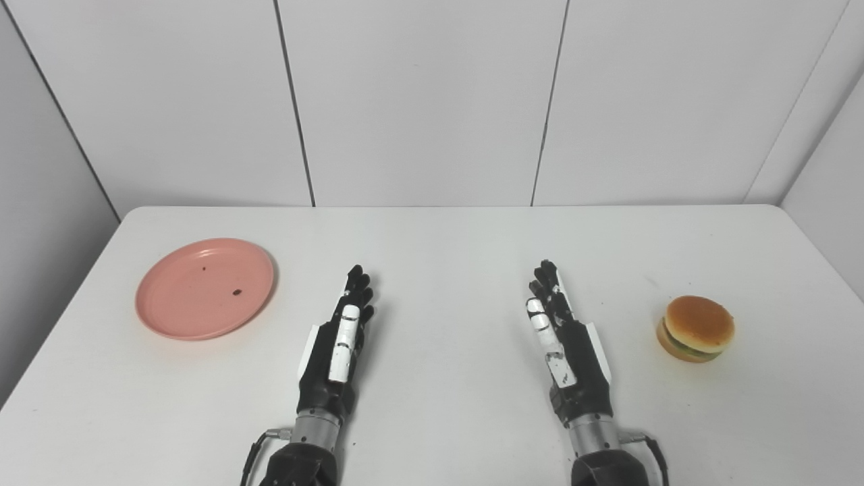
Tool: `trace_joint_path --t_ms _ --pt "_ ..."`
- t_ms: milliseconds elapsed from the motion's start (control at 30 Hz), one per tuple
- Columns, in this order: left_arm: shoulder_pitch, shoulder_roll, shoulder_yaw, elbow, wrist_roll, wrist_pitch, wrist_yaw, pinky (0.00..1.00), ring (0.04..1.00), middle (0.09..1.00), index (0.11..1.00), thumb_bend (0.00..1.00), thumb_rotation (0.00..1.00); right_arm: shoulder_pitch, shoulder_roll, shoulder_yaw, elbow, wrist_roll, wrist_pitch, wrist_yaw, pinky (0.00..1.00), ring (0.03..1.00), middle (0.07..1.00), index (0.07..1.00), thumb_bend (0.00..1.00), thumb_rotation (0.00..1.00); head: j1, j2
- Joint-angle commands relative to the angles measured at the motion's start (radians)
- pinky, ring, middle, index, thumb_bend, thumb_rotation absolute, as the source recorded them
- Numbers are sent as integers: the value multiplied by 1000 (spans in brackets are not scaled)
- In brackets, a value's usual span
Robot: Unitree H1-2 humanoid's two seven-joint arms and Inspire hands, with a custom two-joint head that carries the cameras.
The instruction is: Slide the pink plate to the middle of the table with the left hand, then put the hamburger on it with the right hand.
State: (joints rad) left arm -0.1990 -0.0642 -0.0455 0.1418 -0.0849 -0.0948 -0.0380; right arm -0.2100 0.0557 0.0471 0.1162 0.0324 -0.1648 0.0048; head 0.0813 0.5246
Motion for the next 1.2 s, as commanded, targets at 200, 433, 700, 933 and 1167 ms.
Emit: trace_joint_path --t_ms 200,433,700,933,1167 --pt "79 -21 -28 78 84 -1 35 1000 1000 1000 1000 522 1000 37 -54 -41 27 78 -32 47 1000 994 1000 1000 539 769 127 -18" --pt "62 -37 -40 110 146 -1 73 1000 1000 1000 1000 561 1000 36 -78 -58 45 120 -35 76 1000 1000 1000 1000 559 798 169 -27" --pt "38 -55 -6 128 120 -41 93 1000 1000 1000 1000 558 1000 38 -87 -70 40 161 -14 114 1000 1000 1000 1000 604 784 180 -28" --pt "-8 -49 65 91 65 -66 107 1000 1000 998 996 573 1000 33 -92 -74 57 155 -32 123 1000 1000 1000 1000 604 778 182 -29" --pt "-77 6 152 26 29 -97 124 1000 971 962 958 633 1000 34 -93 -78 53 159 -20 126 1000 1000 1000 1000 597 776 190 -29"
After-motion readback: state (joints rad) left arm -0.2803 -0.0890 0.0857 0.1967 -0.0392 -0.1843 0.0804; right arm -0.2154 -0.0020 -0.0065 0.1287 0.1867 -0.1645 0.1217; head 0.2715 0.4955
